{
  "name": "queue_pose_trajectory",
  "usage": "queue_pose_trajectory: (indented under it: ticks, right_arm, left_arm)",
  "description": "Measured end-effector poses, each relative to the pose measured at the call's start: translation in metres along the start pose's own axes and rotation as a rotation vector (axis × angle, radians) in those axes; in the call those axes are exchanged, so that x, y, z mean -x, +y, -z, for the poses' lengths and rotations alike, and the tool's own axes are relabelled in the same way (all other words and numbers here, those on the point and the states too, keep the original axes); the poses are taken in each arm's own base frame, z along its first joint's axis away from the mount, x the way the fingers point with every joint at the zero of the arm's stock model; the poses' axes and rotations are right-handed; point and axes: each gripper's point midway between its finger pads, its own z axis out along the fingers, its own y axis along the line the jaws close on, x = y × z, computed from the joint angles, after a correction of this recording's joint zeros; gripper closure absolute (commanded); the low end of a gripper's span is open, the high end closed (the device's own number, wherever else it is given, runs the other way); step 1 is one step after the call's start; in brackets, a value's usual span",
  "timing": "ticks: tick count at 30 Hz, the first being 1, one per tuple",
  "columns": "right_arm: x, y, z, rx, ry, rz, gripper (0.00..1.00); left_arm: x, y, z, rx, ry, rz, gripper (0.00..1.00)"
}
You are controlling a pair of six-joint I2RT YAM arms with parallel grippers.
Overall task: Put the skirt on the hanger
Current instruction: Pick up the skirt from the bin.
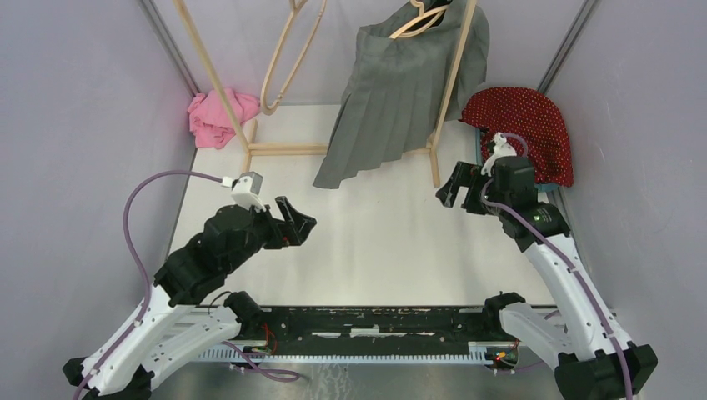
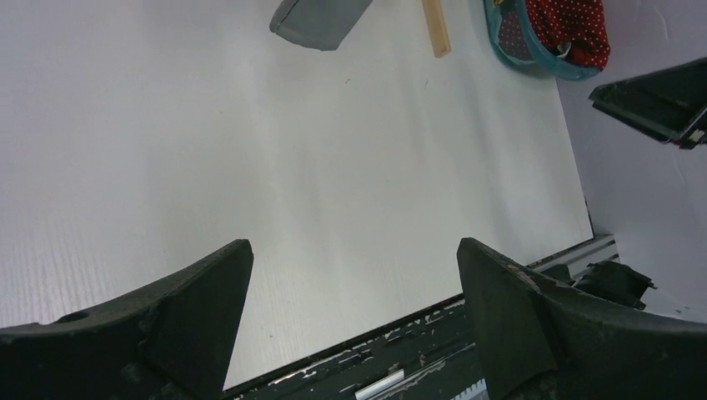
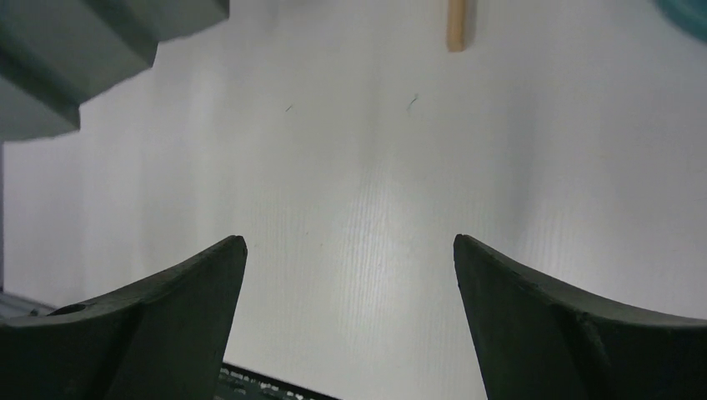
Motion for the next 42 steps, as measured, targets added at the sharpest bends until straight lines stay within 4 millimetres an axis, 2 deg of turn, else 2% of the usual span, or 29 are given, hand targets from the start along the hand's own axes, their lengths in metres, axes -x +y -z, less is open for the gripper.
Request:
queue_pose_trajectory:
  ticks: [5, 9, 12, 13, 15, 22, 26, 33, 42]
  right_arm:
    - [0.05, -0.027, -0.007, -0.204, -0.076, -0.025, 0.08]
    - [0.088, -0.075, -0.029, -0.374, -0.093, -0.115, 0.19]
    - [0.097, -0.116, -0.039, -0.49, -0.083, -0.19, 0.21]
    - [0.095, -0.124, -0.044, -0.517, -0.072, -0.199, 0.25]
    - [0.097, -0.152, -0.043, -0.588, -0.073, -0.25, 0.32]
    - [0.102, -0.209, -0.035, -0.699, -0.122, -0.42, 0.38]
    - [0.107, -0.224, -0.035, -0.733, -0.166, -0.475, 0.39]
    - [0.091, -0.242, -0.064, -0.765, -0.109, -0.531, 0.39]
    - [0.091, -0.255, -0.076, -0.796, -0.136, -0.558, 0.39]
  left_arm:
    - [-0.008, -0.002, -0.012, -0.01, 0.024, -0.004, 0.01]
    - [-0.021, -0.002, -0.026, -0.018, 0.06, -0.008, 0.01]
    - [-0.031, -0.002, -0.032, -0.034, 0.08, -0.009, 0.01]
    - [-0.034, -0.002, -0.034, -0.039, 0.085, -0.009, 0.01]
    - [-0.038, -0.004, -0.037, -0.058, 0.092, -0.007, 0.01]
    - [-0.05, -0.011, -0.049, -0.119, 0.111, -0.003, 0.01]
    - [-0.058, -0.012, -0.057, -0.129, 0.132, -0.004, 0.01]
    - [-0.063, -0.013, -0.062, -0.142, 0.146, -0.004, 0.01]
    - [-0.068, -0.011, -0.069, -0.132, 0.16, -0.006, 0.01]
